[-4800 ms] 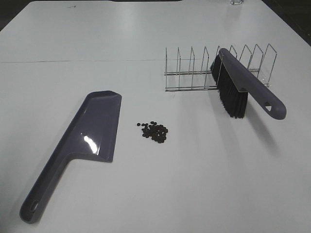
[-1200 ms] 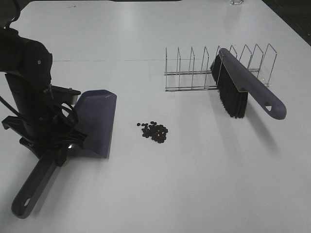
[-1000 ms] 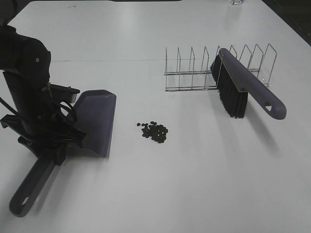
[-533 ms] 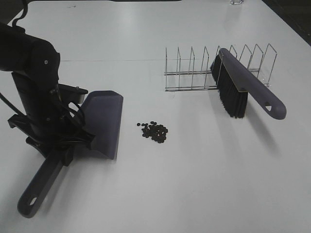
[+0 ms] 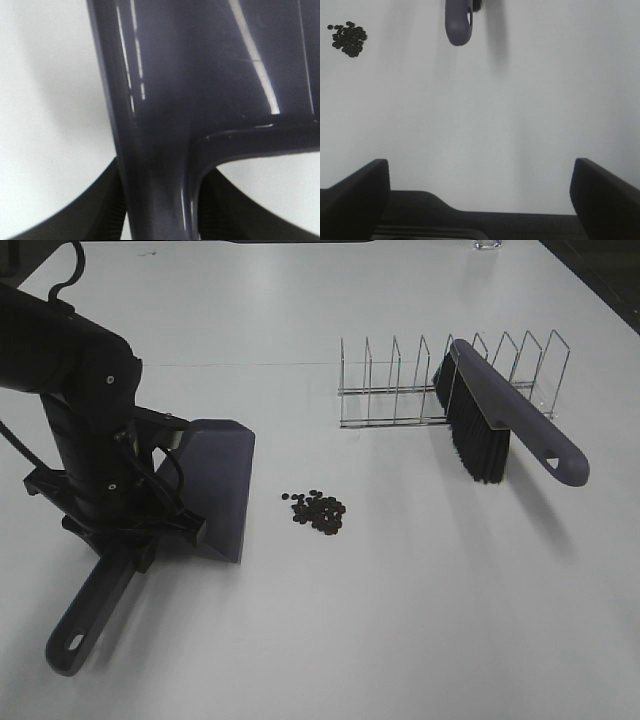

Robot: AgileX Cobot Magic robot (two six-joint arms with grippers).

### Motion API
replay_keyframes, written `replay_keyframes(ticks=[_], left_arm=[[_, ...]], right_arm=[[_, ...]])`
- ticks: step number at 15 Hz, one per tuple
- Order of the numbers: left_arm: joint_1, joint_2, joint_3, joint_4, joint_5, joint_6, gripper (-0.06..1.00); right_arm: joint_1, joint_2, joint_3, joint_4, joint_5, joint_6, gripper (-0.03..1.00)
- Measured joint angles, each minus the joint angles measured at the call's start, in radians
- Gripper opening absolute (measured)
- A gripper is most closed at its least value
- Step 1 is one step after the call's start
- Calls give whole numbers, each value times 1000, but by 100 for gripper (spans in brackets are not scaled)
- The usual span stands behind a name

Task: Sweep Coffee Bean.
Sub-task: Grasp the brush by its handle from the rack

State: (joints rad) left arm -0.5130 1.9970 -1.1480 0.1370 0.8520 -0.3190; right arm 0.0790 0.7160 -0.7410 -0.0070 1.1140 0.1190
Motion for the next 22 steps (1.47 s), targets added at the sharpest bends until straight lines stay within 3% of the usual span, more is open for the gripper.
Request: replay_keyframes(ticks=[8,14,22], left_arm=[[0,0,0,0,-23,-3,36],[0,0,0,0,-22,-6,36],[0,0,0,-4,-2,-9,36]], right_arm=[[0,698,-502,7,7,-8,87],[0,1226,-926,7,83,-119,87],[0,1621,-1268,23,102,-183,87]])
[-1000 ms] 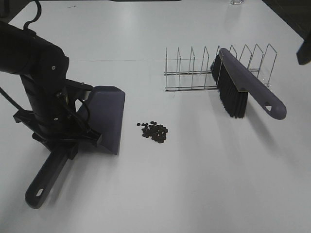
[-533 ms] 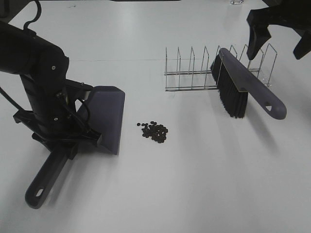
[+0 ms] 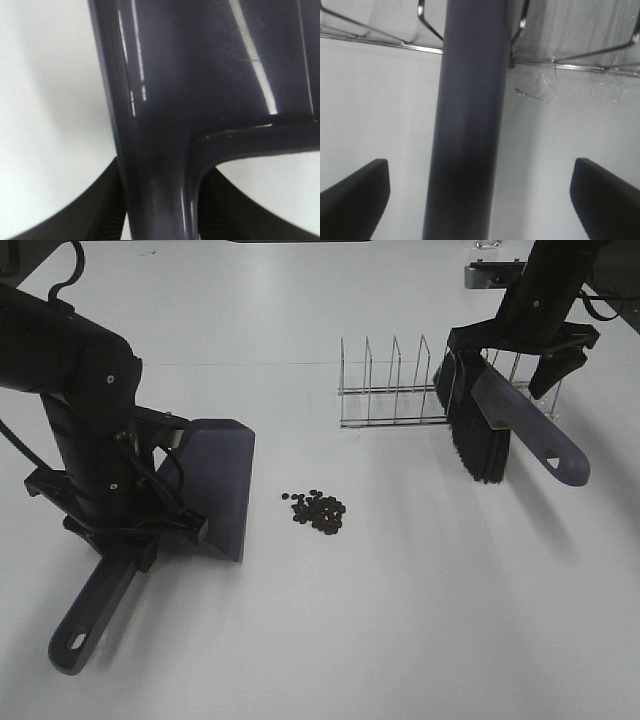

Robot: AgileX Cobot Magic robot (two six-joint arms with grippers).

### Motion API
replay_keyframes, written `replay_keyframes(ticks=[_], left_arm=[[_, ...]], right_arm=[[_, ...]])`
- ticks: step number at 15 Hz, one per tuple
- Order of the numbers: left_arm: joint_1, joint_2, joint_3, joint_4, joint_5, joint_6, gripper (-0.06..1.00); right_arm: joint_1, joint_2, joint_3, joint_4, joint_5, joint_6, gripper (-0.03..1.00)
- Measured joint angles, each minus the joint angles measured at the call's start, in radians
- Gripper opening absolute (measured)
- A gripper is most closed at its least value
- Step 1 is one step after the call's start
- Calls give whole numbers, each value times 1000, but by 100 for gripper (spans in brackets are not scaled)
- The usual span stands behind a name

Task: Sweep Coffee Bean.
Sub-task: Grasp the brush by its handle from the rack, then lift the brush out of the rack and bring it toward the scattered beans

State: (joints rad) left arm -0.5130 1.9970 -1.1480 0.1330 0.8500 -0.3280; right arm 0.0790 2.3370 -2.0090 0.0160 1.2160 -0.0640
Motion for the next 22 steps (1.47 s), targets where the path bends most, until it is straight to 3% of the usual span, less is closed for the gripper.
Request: replay_keyframes(ticks=[4,7,9,11,12,17,22], left_arm=[[0,0,0,-3,1,-1,36],[0,0,0,-3,1,-1,36],[0,0,0,-3,1,-1,36],[0,0,0,-3,2,-1,36],[0,0,0,-3,2,-1,36],[0,0,0,-16,4,-1,36],[0,0,0,-23,4,-1,36]], right_arm=[[0,74,-36,36,3,-6,84],[0,84,-36,47,3,-7,74],[0,84,-36,48,3,-8,61],[0,84,-36,48,3,-8,33],[0,84,-36,41,4,-6,30],[-1,74,-23,47,1,26,30],[0,-132,242,52,5,52,30]])
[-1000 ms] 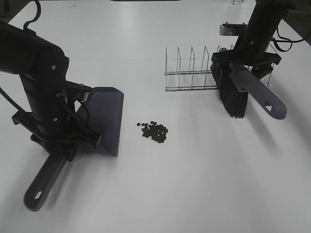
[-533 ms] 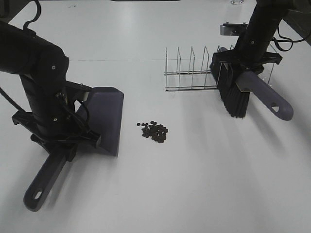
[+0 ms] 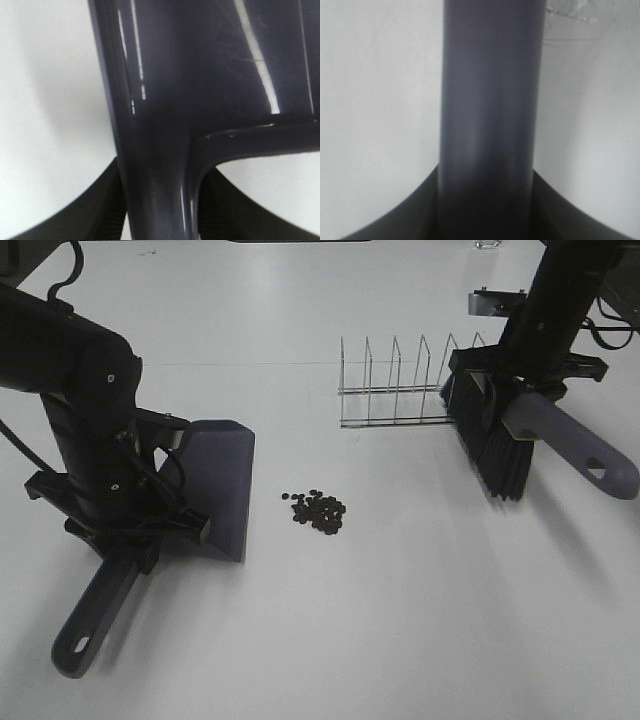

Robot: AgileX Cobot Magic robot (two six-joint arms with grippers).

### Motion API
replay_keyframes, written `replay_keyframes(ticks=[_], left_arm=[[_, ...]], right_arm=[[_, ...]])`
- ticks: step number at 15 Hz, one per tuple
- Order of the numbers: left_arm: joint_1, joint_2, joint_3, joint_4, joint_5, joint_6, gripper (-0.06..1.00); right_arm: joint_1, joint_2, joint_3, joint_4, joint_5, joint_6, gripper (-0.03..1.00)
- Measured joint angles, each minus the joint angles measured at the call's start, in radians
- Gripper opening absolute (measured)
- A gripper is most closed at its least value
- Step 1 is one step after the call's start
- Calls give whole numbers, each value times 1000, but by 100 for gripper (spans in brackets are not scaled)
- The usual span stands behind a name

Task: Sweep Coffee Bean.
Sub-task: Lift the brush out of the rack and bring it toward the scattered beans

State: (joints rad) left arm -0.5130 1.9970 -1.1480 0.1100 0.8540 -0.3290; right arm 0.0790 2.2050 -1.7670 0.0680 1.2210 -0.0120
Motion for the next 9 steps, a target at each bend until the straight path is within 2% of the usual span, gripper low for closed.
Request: replay_keyframes(ticks=[4,7,9], left_arm=[[-1,-10,0,9,22,-6,36],[-58,-100,40,113,32,-123,36],[-87,-107,50,150,33,-152,36]], right_arm=[[0,-167,122,0,-1,46,30],[58,-367,330,-7,-2,46,30],[106,-445,426,-27,-1,74,30]])
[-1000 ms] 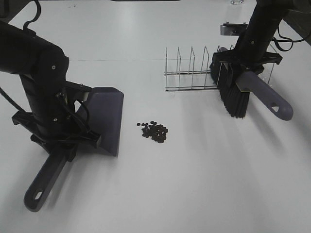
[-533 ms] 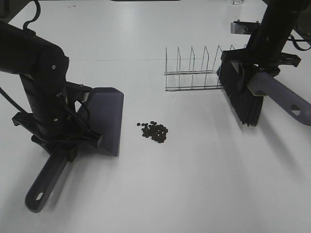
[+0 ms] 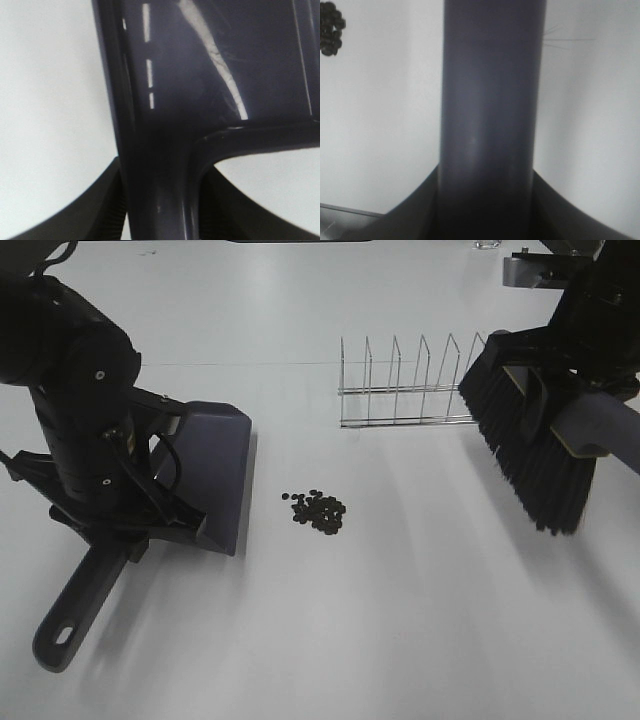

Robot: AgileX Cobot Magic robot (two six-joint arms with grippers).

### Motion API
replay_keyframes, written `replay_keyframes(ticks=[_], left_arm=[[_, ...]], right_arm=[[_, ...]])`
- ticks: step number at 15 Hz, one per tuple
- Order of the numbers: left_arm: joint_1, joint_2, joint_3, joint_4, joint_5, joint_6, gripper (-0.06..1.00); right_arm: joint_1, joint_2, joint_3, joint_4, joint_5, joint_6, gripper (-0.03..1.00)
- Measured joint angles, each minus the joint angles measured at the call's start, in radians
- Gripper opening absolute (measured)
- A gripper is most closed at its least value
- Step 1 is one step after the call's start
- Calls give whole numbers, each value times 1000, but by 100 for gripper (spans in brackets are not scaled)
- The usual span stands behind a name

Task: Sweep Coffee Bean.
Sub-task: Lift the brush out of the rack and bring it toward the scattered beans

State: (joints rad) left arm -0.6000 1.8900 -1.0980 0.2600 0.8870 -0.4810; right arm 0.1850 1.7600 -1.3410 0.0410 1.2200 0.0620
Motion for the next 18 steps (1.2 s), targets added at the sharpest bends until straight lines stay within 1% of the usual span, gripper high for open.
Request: replay_keyframes(ticks=[1,3,4,5,6,8,10,13,18], left_arm=[[-12,0,2,6,-8,-5,36],[-28,0,2,8,-30,-6,36],[-31,8,2,8,-43,-6,36],[-31,23,2,9,-50,-6,36],[-31,42,2,17,-56,-6,36],[-31,84,2,34,-78,-6,36],[-31,107,2,51,-105,5,35],[-31,144,-1,57,-131,28,35],[-31,150,-5,60,-127,48,35]], right_arm=[[26,-30,36,-20,-8,30,30],[93,-54,73,-103,-38,132,30],[106,-54,76,-122,-44,153,30],[139,-53,78,-163,-58,196,30],[163,-53,78,-188,-85,229,30],[192,-51,78,-214,-119,281,30],[196,-35,78,-225,-122,295,30],[196,57,78,-273,-140,304,30],[196,142,78,-287,-149,323,30]])
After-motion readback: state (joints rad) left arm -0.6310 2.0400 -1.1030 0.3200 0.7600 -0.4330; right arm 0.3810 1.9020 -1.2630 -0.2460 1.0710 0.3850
